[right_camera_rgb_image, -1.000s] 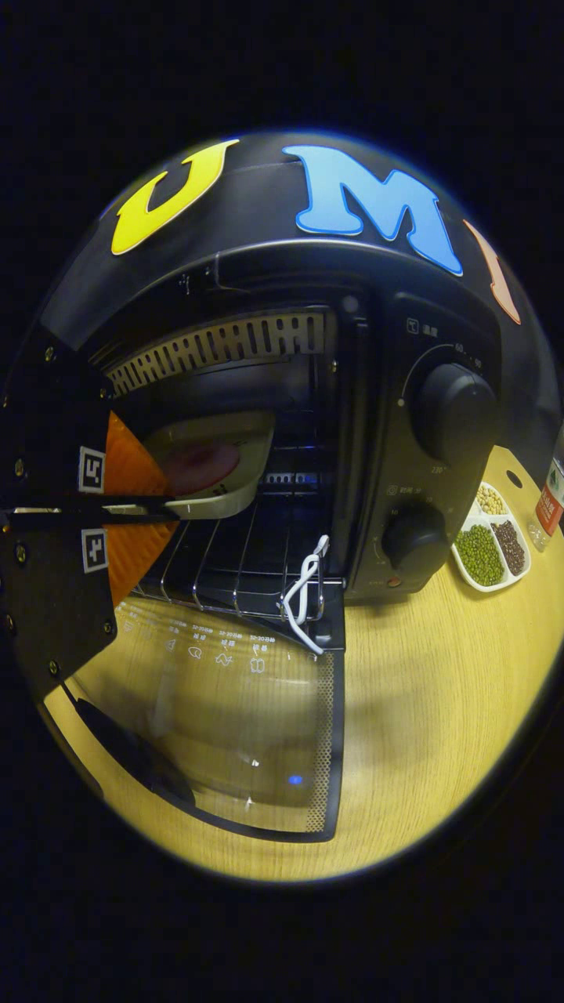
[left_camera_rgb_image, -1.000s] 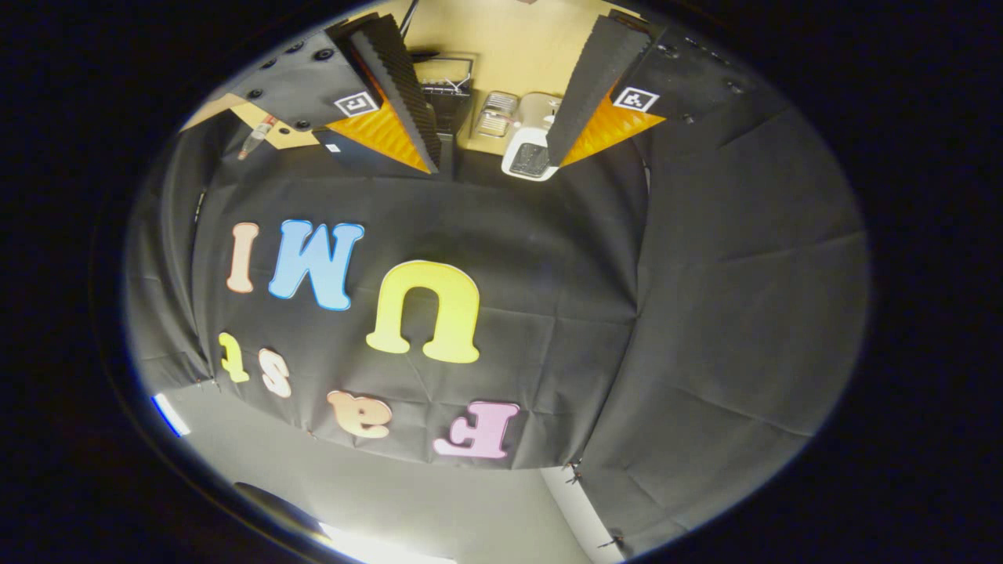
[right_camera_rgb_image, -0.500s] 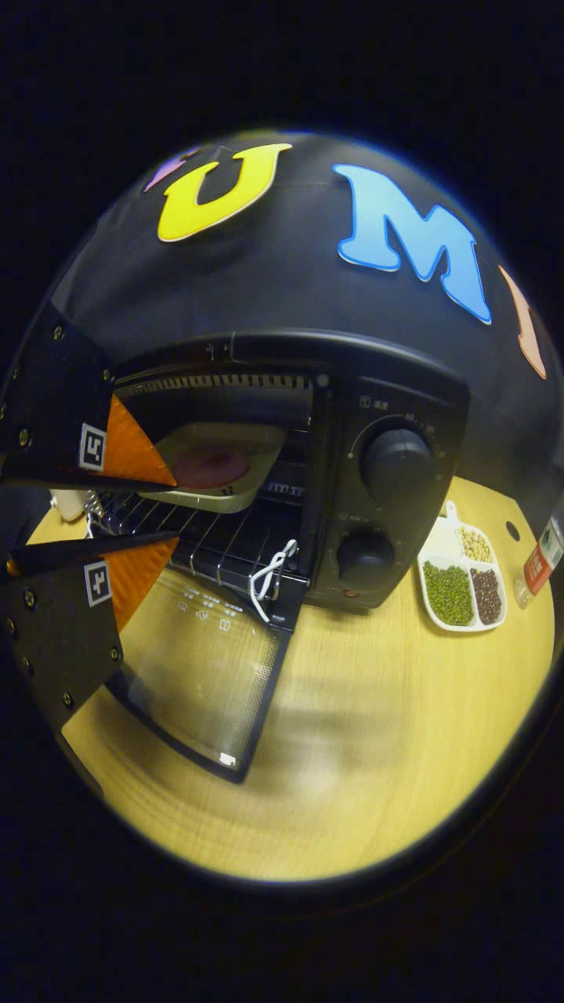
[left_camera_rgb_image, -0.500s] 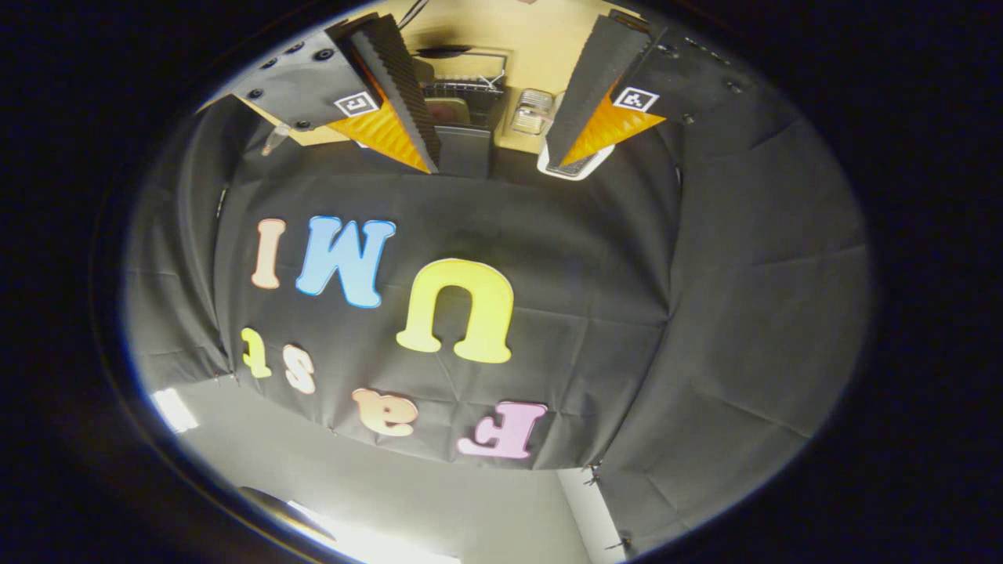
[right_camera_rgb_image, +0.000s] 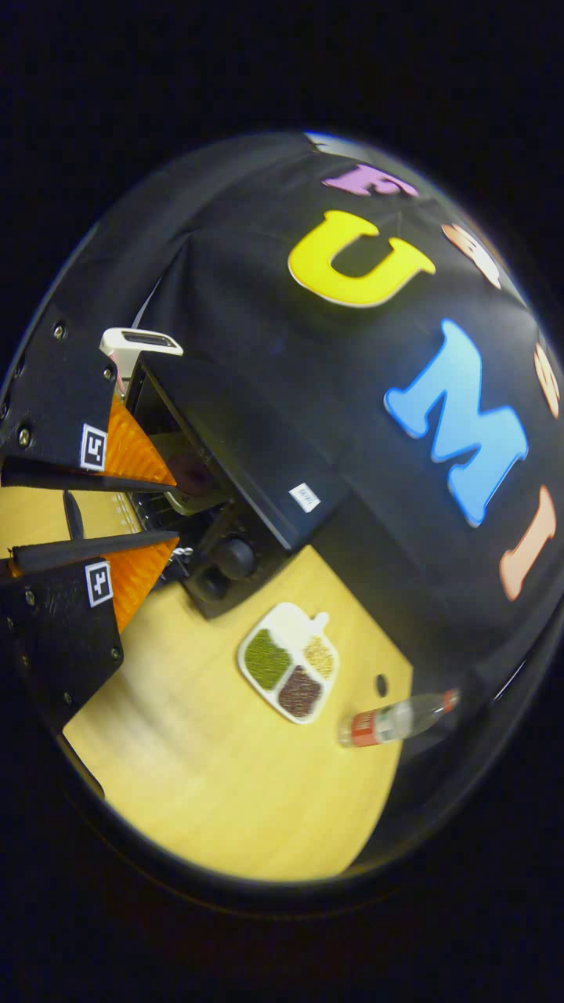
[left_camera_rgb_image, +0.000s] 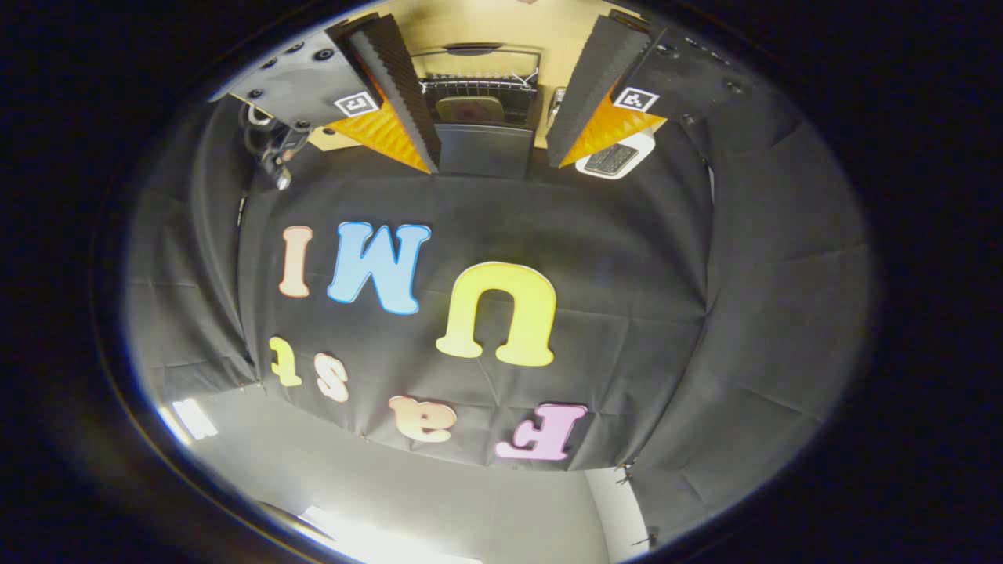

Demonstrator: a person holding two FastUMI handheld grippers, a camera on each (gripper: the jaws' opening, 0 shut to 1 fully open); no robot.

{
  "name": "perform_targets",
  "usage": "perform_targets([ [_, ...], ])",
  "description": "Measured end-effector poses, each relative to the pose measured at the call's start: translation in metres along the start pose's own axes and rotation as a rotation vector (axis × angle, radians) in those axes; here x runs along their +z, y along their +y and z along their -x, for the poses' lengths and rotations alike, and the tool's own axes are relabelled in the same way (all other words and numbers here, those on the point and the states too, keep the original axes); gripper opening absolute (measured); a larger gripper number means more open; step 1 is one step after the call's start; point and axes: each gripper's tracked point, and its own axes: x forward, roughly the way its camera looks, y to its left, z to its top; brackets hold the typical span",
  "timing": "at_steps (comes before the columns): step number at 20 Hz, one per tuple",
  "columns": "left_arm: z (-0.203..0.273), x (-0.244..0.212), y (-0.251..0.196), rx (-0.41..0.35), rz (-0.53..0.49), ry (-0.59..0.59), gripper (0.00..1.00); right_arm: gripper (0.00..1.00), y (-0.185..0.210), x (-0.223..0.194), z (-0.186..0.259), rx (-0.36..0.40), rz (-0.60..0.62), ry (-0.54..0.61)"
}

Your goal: Open the electric oven with the left hand, put the food in, and close the electric oven.

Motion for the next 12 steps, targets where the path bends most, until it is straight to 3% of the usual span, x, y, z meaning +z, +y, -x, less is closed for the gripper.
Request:
perform_targets([
  [2, -0.005, -0.010, -0.021, -0.020, -0.001, 0.019, 0.97, 0.28, 0.001, 0.029, 0.027, 0.039, 0.120, -0.069],
  [4, -0.009, -0.010, -0.040, -0.041, -0.004, 0.015, 0.89, 0.28, -0.001, 0.056, 0.057, 0.064, 0.225, -0.133],
  [6, -0.012, -0.008, -0.060, -0.059, -0.016, 0.010, 0.93, 0.28, -0.001, 0.082, 0.084, 0.080, 0.315, -0.204],
  [8, -0.015, -0.008, -0.080, -0.078, -0.027, 0.003, 0.89, 0.28, -0.001, 0.099, 0.111, 0.103, 0.362, -0.260],
  [12, -0.015, 0.005, -0.110, -0.092, -0.040, -0.038, 0.92, 0.28, 0.001, 0.140, 0.161, 0.135, 0.451, -0.386],
])
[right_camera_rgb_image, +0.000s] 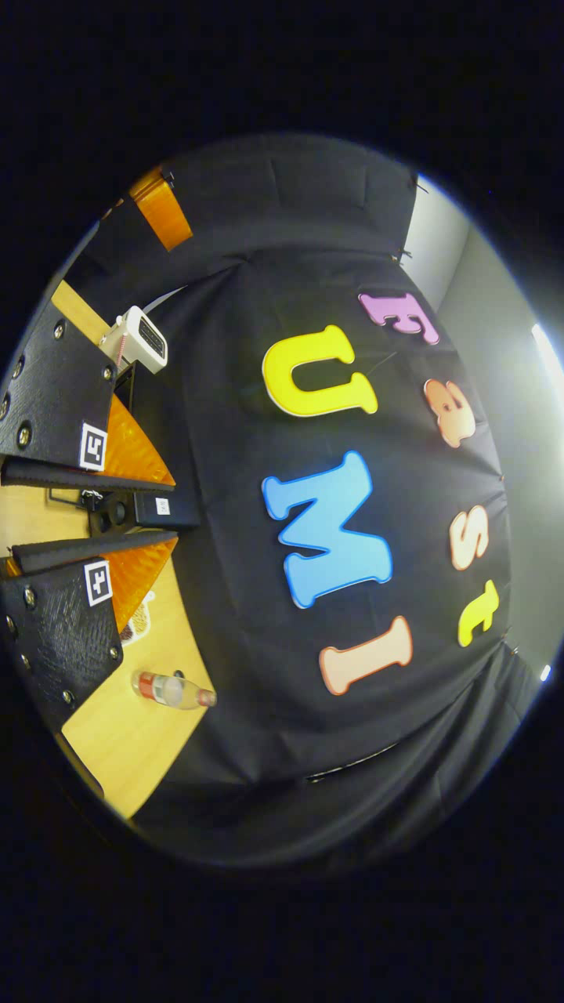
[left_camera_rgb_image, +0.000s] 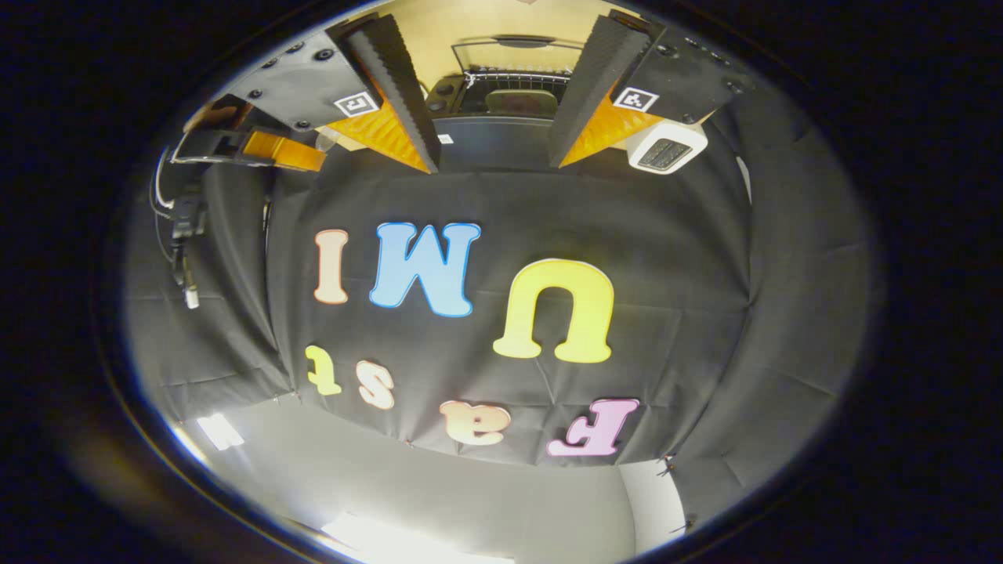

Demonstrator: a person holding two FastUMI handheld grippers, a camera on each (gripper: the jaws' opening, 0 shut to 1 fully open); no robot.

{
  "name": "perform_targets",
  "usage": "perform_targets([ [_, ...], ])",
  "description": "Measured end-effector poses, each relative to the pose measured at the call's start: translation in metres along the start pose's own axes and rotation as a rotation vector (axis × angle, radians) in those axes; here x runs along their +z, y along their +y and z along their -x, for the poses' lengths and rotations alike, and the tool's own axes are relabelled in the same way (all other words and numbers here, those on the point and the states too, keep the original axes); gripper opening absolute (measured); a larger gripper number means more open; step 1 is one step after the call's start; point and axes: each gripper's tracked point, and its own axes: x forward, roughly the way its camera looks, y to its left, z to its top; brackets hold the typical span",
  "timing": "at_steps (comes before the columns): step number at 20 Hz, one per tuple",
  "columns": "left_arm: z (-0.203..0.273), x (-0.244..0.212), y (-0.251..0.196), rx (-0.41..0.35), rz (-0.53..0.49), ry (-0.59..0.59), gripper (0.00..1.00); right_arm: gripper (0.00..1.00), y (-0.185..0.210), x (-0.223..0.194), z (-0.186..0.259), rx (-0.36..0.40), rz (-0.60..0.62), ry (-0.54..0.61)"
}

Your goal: Open the electric oven with the left hand, put the food in, and close the electric oven.

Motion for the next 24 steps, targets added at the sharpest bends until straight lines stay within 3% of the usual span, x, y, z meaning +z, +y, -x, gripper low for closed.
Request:
perform_targets([
  [2, -0.002, 0.012, -0.013, -0.005, -0.010, -0.027, 0.97, 0.27, -0.004, 0.029, 0.015, 0.007, 0.034, -0.069],
  [3, -0.003, 0.014, -0.019, -0.009, -0.018, -0.037, 0.93, 0.29, -0.002, 0.038, 0.023, 0.024, 0.040, -0.095],
  [7, -0.006, 0.018, -0.030, 0.007, -0.035, -0.051, 0.96, 0.83, -0.019, 0.053, 0.031, 0.002, 0.077, -0.130],
  [13, -0.013, -0.006, -0.038, 0.004, -0.069, 0.019, 0.97, 0.83, -0.037, 0.062, 0.025, -0.033, 0.061, -0.151],
  [16, -0.017, -0.026, -0.042, -0.015, -0.058, 0.084, 0.92, 0.83, -0.038, 0.062, 0.024, -0.036, 0.071, -0.147],
  [19, -0.023, -0.056, -0.035, -0.007, -0.054, 0.182, 0.89, 0.83, -0.040, 0.061, 0.023, -0.036, 0.080, -0.144],
  [20, -0.025, -0.068, -0.031, -0.001, -0.058, 0.221, 0.97, 0.83, -0.039, 0.061, 0.023, -0.035, 0.082, -0.143],
  [24, -0.030, -0.114, -0.024, 0.002, -0.049, 0.361, 0.94, 0.83, -0.042, 0.054, 0.021, -0.044, 0.093, -0.120],
])
